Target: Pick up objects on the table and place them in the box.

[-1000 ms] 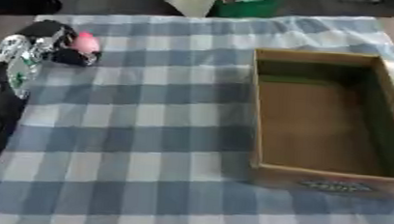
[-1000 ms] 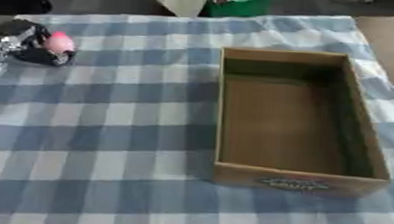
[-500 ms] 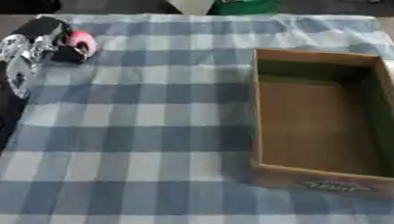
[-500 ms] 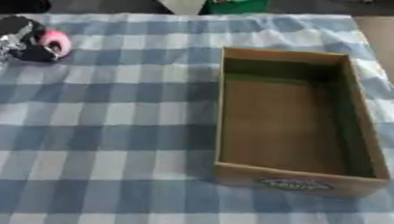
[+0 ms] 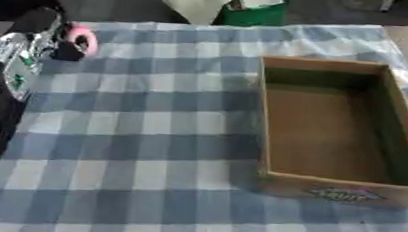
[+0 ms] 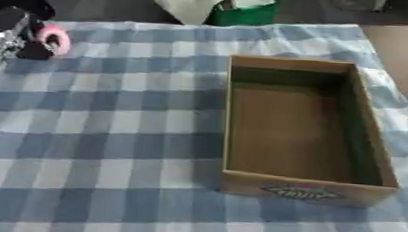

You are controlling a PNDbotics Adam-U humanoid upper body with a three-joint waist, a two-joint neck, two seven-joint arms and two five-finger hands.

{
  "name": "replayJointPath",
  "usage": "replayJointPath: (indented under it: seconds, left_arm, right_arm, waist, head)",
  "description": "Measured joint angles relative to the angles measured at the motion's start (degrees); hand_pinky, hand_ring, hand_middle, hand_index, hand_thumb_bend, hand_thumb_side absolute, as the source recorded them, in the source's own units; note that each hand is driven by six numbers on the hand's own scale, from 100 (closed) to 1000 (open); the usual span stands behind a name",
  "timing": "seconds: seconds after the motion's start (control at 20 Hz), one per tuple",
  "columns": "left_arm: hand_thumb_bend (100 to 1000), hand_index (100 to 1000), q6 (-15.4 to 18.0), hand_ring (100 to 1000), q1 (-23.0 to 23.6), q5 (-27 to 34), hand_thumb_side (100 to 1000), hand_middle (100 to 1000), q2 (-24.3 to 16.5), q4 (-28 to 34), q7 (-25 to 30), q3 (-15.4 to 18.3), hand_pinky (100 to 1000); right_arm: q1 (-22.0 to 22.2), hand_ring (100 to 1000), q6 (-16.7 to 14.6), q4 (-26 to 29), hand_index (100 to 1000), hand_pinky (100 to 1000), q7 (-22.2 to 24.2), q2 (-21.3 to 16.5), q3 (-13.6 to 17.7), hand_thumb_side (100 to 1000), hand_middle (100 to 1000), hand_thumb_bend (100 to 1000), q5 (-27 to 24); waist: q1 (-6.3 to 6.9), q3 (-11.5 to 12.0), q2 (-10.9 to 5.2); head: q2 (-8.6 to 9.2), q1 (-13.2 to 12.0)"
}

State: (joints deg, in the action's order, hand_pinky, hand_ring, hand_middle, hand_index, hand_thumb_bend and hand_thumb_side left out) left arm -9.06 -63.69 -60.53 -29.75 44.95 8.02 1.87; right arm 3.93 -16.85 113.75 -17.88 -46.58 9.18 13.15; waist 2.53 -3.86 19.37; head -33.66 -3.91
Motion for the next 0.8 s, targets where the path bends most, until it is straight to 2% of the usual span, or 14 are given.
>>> replayJointPath:
  seconds: [0.2, 0.45, 0.6, 0.8]
  left_arm:
    - [100, 593, -0.6, 512, 0.1, 1.4, 332, 513, 0.0, 5.3, -3.3, -0.7, 319]
    - [100, 583, -0.1, 500, 0.0, 3.7, 349, 502, 0.3, 17.5, -6.3, -3.6, 299]
    - [100, 581, 1.0, 497, 0.0, 4.9, 355, 501, 2.2, 23.7, -6.9, -6.1, 292]
    - [100, 579, 3.0, 493, 0.0, 5.2, 360, 497, 7.0, 29.9, -7.7, -9.3, 280]
  right_arm:
    - [0.1, 897, -0.1, 0.0, 958, 857, -0.2, 0.0, 0.1, 1000, 856, 100, -0.7]
    - [0.1, 896, -0.5, 0.0, 957, 856, -0.6, 0.0, 0.4, 1000, 854, 100, -2.2]
    - [-0.4, 894, -0.9, 0.0, 955, 856, -1.2, 0.0, 0.7, 1000, 853, 100, -3.5]
    - [-2.4, 892, -1.7, 0.0, 953, 855, -2.3, -0.2, 1.4, 1000, 853, 100, -6.2]
  waist:
    - [-0.06, 0.3, -0.76]
    - [-0.01, 0.4, -2.36]
    - [-0.01, 0.3, -3.11]
    - [-0.2, -0.1, -3.99]
  head:
    - [-0.22, 0.6]
    - [-0.98, 1.3]
    - [-1.22, 1.7]
    - [-1.56, 1.7]
